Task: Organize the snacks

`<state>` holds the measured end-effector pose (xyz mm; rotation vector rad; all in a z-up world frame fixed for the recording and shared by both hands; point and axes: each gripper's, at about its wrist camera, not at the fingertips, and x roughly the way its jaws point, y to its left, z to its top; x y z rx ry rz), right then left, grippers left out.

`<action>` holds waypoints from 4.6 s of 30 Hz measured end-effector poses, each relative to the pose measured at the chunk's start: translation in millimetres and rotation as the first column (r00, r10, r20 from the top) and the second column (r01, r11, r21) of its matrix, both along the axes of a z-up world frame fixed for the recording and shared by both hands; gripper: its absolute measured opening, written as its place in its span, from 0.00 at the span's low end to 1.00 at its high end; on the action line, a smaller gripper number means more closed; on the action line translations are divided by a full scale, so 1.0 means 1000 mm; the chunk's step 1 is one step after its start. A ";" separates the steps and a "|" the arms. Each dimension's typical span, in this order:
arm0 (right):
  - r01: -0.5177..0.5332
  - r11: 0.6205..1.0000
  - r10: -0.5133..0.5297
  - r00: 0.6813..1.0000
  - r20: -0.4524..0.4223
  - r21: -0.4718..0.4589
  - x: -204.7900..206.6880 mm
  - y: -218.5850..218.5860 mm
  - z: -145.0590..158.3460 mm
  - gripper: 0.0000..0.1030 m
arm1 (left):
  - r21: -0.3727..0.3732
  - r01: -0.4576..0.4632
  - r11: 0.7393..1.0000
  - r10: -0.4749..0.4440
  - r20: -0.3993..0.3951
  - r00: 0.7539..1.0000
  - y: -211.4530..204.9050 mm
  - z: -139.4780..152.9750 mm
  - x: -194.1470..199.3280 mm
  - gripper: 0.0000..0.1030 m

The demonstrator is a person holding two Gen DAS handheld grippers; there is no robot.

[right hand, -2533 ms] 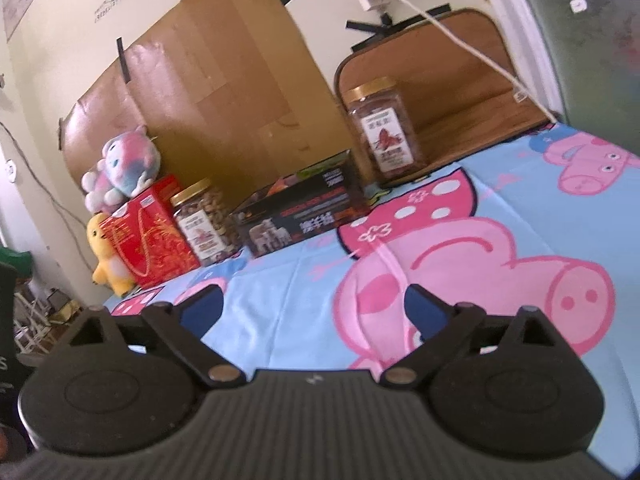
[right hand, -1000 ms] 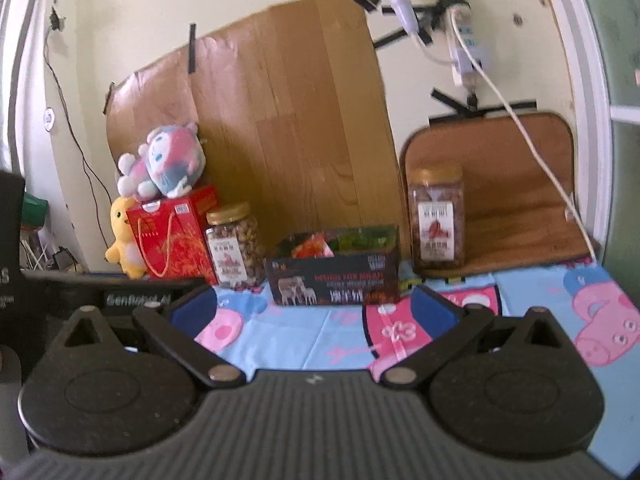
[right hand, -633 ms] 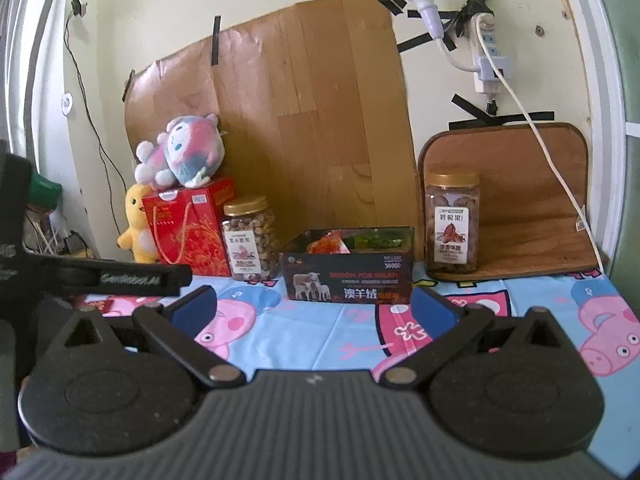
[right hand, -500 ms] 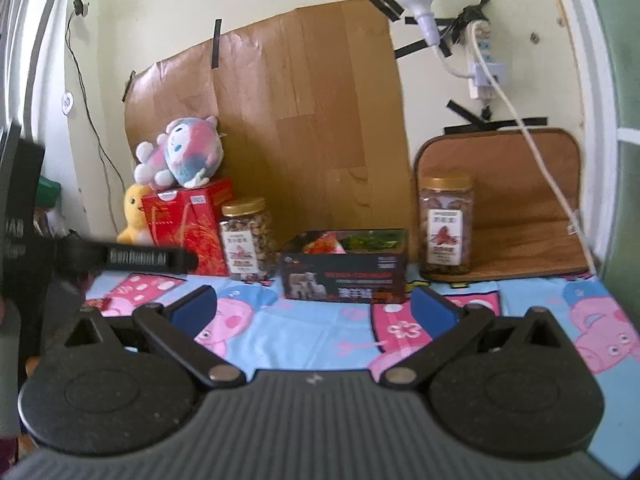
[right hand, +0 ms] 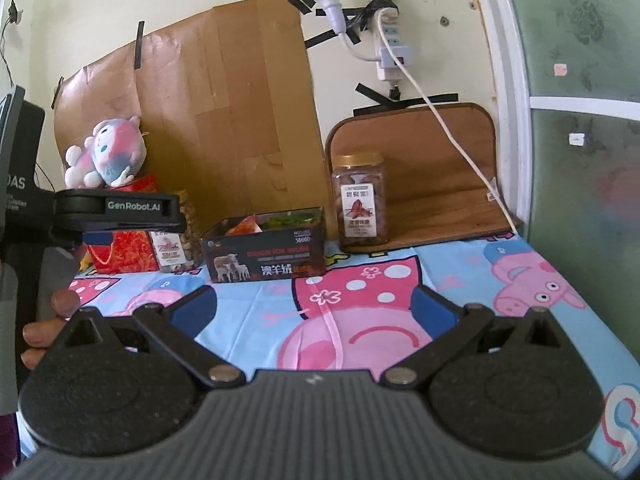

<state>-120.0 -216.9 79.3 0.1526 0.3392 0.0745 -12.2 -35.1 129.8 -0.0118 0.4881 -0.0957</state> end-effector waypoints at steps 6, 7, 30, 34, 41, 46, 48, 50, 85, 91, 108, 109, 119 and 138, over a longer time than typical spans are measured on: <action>-0.019 1.000 0.019 1.000 0.006 -0.006 -0.007 0.003 0.000 1.00 | 0.004 0.014 1.000 -0.014 0.005 1.000 -0.003 0.002 -0.008 1.00; -0.022 1.000 0.022 1.000 0.006 0.000 -0.008 0.003 0.001 1.00 | 0.004 0.015 1.000 -0.016 0.008 1.000 -0.003 0.003 -0.010 1.00; -0.067 0.998 0.067 0.998 0.023 0.019 -0.013 0.006 0.003 1.00 | 0.032 0.006 0.999 -0.006 0.009 1.000 -0.005 0.003 -0.026 1.00; -0.064 0.998 0.063 0.998 0.023 0.025 -0.015 0.003 0.002 1.00 | 0.037 0.016 0.999 -0.017 0.008 1.000 -0.009 0.003 -0.028 1.00; -0.052 0.998 0.052 0.998 0.021 0.033 -0.016 -0.001 0.002 1.00 | 0.038 0.025 0.999 -0.026 0.008 1.000 -0.013 0.003 -0.030 1.00; -0.055 0.998 0.054 0.998 0.023 0.025 -0.016 0.000 0.003 1.00 | 0.034 0.022 0.999 -0.023 0.009 1.000 -0.011 0.003 -0.030 1.00; -0.056 0.998 0.055 0.998 0.023 0.024 -0.016 0.001 0.003 1.00 | 0.032 0.021 0.999 -0.021 0.010 1.000 -0.010 0.003 -0.031 1.00; -0.057 0.998 0.056 0.998 0.024 0.022 -0.016 0.001 0.004 1.00 | 0.029 0.019 0.999 -0.019 0.012 1.000 -0.009 0.004 -0.031 1.00; -0.174 0.982 0.176 0.984 -0.019 0.080 0.059 -0.005 -0.013 0.99 | 0.131 -0.102 0.986 0.117 -0.111 0.987 0.005 -0.033 0.012 1.00; -0.183 0.975 0.193 0.979 -0.067 0.127 0.083 -0.007 -0.020 0.96 | 0.137 -0.121 0.983 0.139 -0.129 0.982 0.006 -0.035 0.026 1.00; -0.222 0.970 0.229 0.971 -0.065 0.101 0.090 0.025 -0.015 0.95 | 0.119 -0.090 0.989 0.106 -0.130 0.986 0.023 -0.035 0.022 1.00; -0.226 0.969 0.233 0.970 -0.067 0.102 0.091 0.027 -0.015 0.95 | 0.116 -0.092 0.989 0.107 -0.130 0.986 0.026 -0.035 0.022 1.00; -0.215 0.973 0.220 0.974 -0.055 0.083 0.088 0.032 -0.015 0.93 | 0.099 -0.105 0.990 0.118 -0.134 0.984 0.037 -0.036 0.021 1.00; -0.208 0.971 0.215 0.975 -0.049 0.117 0.083 0.027 -0.018 0.91 | 0.100 -0.104 0.990 0.118 -0.152 0.981 0.033 -0.038 0.017 1.00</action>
